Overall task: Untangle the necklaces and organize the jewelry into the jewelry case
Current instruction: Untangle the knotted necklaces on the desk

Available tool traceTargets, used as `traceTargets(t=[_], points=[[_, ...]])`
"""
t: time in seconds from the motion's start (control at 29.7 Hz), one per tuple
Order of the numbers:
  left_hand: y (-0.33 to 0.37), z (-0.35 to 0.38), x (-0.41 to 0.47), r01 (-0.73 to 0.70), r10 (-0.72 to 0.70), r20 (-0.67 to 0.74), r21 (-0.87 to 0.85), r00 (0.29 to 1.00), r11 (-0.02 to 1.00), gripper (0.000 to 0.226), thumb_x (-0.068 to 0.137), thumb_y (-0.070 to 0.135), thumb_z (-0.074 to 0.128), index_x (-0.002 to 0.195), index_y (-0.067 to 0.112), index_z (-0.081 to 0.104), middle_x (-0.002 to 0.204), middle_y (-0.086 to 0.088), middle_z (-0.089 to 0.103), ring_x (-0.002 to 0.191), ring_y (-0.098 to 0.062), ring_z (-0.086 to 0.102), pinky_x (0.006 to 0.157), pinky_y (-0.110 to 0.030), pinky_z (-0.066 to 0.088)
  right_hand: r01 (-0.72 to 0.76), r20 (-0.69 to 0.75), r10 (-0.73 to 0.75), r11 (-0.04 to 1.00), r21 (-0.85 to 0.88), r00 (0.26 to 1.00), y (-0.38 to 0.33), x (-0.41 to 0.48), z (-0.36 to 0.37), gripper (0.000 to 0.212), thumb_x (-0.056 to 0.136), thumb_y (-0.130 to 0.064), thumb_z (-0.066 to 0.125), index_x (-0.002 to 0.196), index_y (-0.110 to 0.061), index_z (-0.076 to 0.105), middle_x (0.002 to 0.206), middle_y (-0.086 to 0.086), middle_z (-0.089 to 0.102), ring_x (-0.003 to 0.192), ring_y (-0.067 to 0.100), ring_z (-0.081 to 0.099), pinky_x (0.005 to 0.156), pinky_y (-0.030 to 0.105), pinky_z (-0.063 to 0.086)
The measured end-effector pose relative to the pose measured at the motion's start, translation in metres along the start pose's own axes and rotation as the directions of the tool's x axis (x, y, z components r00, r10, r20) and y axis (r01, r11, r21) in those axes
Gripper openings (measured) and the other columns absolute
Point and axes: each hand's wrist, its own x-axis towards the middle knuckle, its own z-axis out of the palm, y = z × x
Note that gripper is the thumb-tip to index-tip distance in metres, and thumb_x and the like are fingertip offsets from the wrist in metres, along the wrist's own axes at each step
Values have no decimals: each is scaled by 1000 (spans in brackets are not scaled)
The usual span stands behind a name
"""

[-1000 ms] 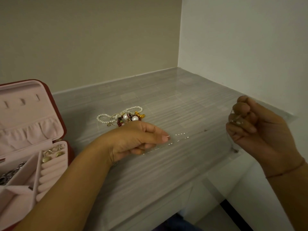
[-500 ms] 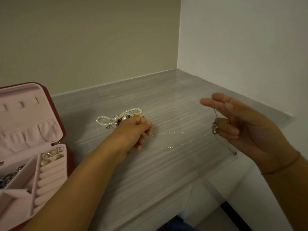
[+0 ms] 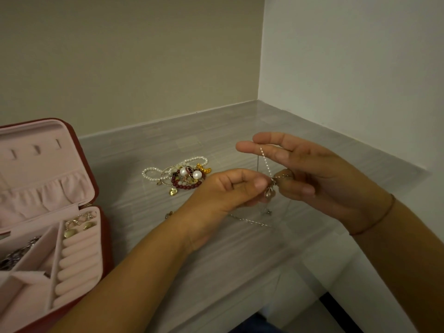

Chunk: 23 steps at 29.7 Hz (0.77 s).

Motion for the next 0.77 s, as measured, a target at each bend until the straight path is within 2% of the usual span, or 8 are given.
traceTargets(t=[0.1, 0.24, 0.3, 0.37, 0.47, 0.61, 0.67, 0.77], points=[[2, 1, -1, 25, -24, 18, -45, 1000, 999, 21, 71, 22, 68, 89, 13, 69, 78, -1, 71, 77, -12, 67, 78, -22, 53, -19, 20, 19, 1000, -21, 1000, 3, 4, 2, 43, 88, -21, 48, 130, -12, 45, 135, -4, 56, 38, 1, 25, 43, 19, 19], [3, 1, -2, 65, -65, 17, -15, 998, 998, 15, 73, 25, 66, 82, 14, 70, 71, -1, 65, 68, -9, 61, 69, -20, 50, -20, 28, 22, 998, -61, 999, 6, 5, 4, 41, 91, -17, 47, 131, -12, 45, 135, -3, 55, 38, 0, 23, 42, 16, 20], [3, 0, -2, 83, -83, 13, -16, 996, 996, 7, 79, 20, 65, 80, 14, 70, 70, -2, 62, 66, -10, 58, 67, -21, 49, -1, 17, 3, 994, -106, 1000, 6, 5, 5, 39, 91, -14, 50, 130, -12, 45, 134, -3, 57, 39, 0, 23, 42, 15, 21], [2, -1, -1, 89, -89, -9, -26, 996, 996, 12, 85, 12, 62, 77, 15, 70, 69, -2, 61, 66, -11, 56, 67, -21, 48, 20, -26, -25, 985, -173, 999, 6, 5, 7, 39, 89, -12, 52, 127, -11, 47, 129, -2, 60, 40, 1, 24, 42, 16, 21], [2, -2, 1, 99, -102, -30, -85, 994, 991, 14, 80, 13, 65, 70, 18, 72, 68, -1, 61, 66, -11, 55, 67, -22, 48, 31, -97, -65, 949, -314, 993, 7, 3, 8, 37, 82, -14, 58, 118, -10, 50, 120, -2, 66, 43, 5, 28, 41, 16, 25], [2, -3, 3, 101, -109, -33, -186, 993, 977, 10, 73, 14, 70, 67, 20, 74, 67, 2, 60, 65, -7, 55, 80, -32, 46, 2, -193, -108, 876, -483, 975, 9, 0, 8, 17, 84, -9, 64, 99, -10, 57, 97, 2, 67, 44, 2, 37, 45, 11, 32], [1, -3, 3, 88, -99, -43, -206, 994, 975, 7, 72, 19, 68, 69, 19, 74, 67, 2, 60, 65, -7, 55, 80, -32, 46, -23, -218, -113, 843, -538, 969, 9, -3, 9, 7, 85, -14, 64, 91, -13, 63, 80, -8, 62, 44, 2, 39, 47, 8, 33], [0, -3, 4, 60, -72, -56, -190, 996, 980, 12, 72, 21, 64, 76, 15, 73, 67, 2, 60, 66, -8, 54, 74, -27, 47, -63, -261, -95, 839, -540, 961, 9, -5, 14, 14, 89, -21, 58, 85, -11, 67, 49, -21, 52, 39, -1, 43, 45, 6, 35]])
